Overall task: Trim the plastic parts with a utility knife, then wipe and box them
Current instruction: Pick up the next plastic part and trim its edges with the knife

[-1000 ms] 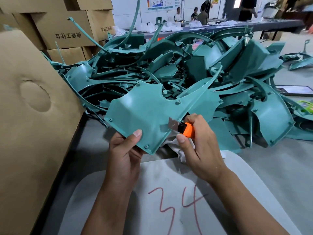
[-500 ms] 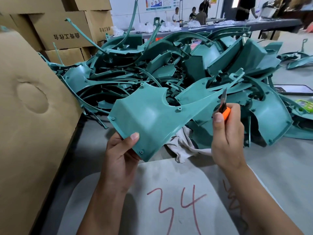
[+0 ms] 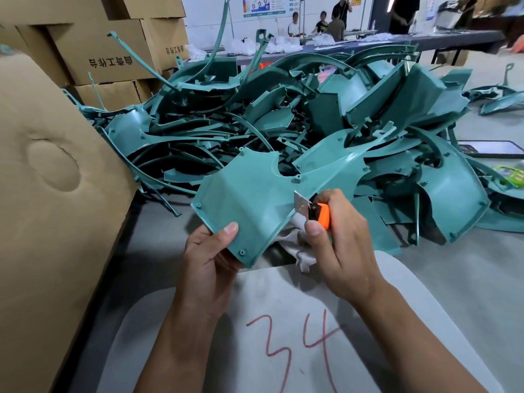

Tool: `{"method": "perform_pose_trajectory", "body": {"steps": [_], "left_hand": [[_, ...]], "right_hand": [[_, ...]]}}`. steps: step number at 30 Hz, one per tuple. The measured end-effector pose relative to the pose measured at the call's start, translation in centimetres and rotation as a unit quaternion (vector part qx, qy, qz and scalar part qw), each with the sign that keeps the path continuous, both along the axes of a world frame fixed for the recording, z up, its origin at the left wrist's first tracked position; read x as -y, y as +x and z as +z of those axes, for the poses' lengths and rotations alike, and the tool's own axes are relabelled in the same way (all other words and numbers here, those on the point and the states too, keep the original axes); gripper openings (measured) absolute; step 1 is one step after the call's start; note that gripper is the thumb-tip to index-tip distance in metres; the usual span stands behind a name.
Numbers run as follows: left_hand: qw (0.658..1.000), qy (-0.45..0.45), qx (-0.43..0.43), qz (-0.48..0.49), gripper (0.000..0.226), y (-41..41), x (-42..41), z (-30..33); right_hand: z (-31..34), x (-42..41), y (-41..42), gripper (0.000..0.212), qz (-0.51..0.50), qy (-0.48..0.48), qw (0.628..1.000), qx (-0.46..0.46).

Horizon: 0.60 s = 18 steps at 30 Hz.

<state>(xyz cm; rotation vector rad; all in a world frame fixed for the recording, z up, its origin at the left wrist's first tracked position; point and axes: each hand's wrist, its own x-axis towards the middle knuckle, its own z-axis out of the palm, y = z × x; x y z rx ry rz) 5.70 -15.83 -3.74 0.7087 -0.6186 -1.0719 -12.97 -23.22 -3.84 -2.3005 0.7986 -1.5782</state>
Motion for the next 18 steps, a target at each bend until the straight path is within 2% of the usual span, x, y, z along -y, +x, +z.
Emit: {"method": "perform_pose_trajectory", "body": {"steps": [2,6,18], "left_hand": [[1.000,0.004,0.005,-0.005,0.043,-0.01,0.00,0.02],[1.000,0.005,0.002,-0.013,0.056,-0.16,0.01,0.04],[1.000,-0.008,-0.010,-0.003,0.039,-0.31,0.08,-0.03]], "right_hand": [[-0.02,0.08,-0.16,0.037,-0.011,-0.007,1.000,0.000],[-0.14,0.12,-0.11,0.039,-0.025,-0.012,1.000,0.004],[-0.10,-0.19,0.29,0.039,-0.014,-0.028,0.999,0.020]]}}
